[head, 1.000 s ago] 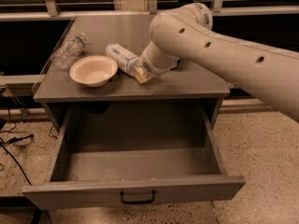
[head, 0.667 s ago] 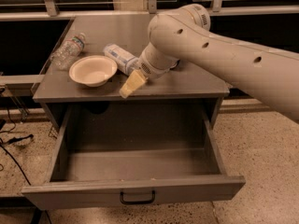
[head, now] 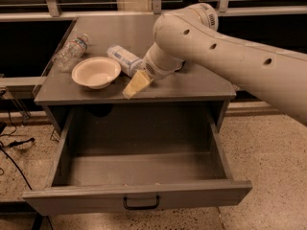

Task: Place blue plastic bottle into top drawer

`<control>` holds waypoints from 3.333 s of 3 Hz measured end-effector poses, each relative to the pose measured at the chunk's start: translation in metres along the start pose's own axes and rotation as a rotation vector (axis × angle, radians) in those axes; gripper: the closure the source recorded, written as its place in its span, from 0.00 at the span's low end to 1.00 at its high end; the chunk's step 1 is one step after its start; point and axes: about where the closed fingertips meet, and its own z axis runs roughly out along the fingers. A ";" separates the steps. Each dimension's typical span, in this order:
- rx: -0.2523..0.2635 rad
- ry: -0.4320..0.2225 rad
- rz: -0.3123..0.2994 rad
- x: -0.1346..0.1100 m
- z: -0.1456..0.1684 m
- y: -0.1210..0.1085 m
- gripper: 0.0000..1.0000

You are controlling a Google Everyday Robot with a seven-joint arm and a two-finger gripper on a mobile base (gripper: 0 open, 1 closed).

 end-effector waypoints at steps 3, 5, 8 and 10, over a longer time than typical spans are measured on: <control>0.002 -0.081 0.021 -0.020 -0.014 -0.008 0.17; -0.004 -0.100 0.028 -0.025 -0.011 -0.010 0.23; -0.025 -0.129 0.031 -0.044 0.009 -0.012 0.24; -0.033 -0.134 0.031 -0.048 0.014 -0.010 0.42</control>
Offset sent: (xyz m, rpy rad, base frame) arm 0.0072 -0.0017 0.0302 0.0716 -0.0589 -0.0086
